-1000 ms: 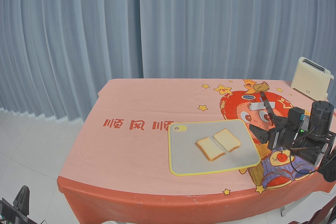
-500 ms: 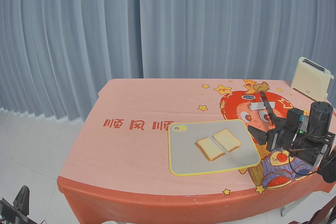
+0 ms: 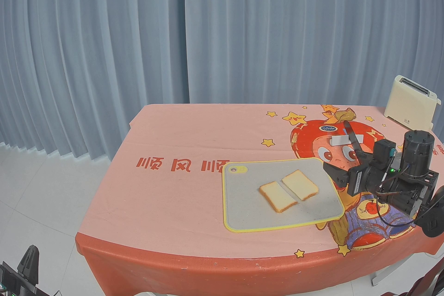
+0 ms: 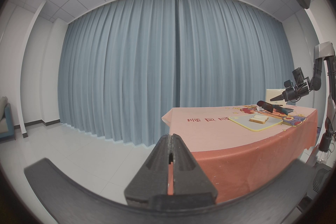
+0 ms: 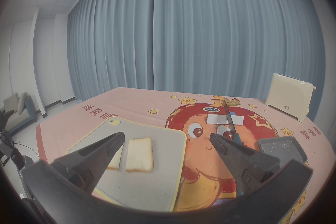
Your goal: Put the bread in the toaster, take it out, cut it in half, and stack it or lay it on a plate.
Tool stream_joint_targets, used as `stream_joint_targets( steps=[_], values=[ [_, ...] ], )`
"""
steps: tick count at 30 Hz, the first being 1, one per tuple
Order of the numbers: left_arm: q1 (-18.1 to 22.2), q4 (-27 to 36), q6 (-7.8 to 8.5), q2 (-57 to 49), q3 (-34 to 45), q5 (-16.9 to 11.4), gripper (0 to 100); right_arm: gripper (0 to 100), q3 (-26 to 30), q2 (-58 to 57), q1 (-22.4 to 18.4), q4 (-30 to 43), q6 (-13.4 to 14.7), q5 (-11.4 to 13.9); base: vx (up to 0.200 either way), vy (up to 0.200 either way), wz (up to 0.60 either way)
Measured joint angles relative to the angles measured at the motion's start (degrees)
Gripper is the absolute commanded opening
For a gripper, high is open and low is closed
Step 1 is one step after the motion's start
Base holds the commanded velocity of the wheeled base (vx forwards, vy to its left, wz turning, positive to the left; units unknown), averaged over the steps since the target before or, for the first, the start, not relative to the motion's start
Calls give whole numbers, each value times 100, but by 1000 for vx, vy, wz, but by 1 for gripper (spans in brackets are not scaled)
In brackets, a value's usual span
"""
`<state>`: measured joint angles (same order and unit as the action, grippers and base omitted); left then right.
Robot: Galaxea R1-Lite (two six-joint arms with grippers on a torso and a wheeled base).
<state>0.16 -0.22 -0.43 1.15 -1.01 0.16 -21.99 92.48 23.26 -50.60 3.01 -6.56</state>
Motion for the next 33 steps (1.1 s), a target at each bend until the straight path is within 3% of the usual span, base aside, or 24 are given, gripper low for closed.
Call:
stream_joint_targets(
  steps=[16,26,33],
  values=[
    [0,-2,0,0,0,0,0,100,-711,151,2,900,-20,13,0,0,0],
    [0,-2,0,0,0,0,0,100,-758,523,9,978,-22,7,0,0,0],
    [0,-2,0,0,0,0,0,100,-907,991,96,974,-50,-222,0,0,0]
  ],
)
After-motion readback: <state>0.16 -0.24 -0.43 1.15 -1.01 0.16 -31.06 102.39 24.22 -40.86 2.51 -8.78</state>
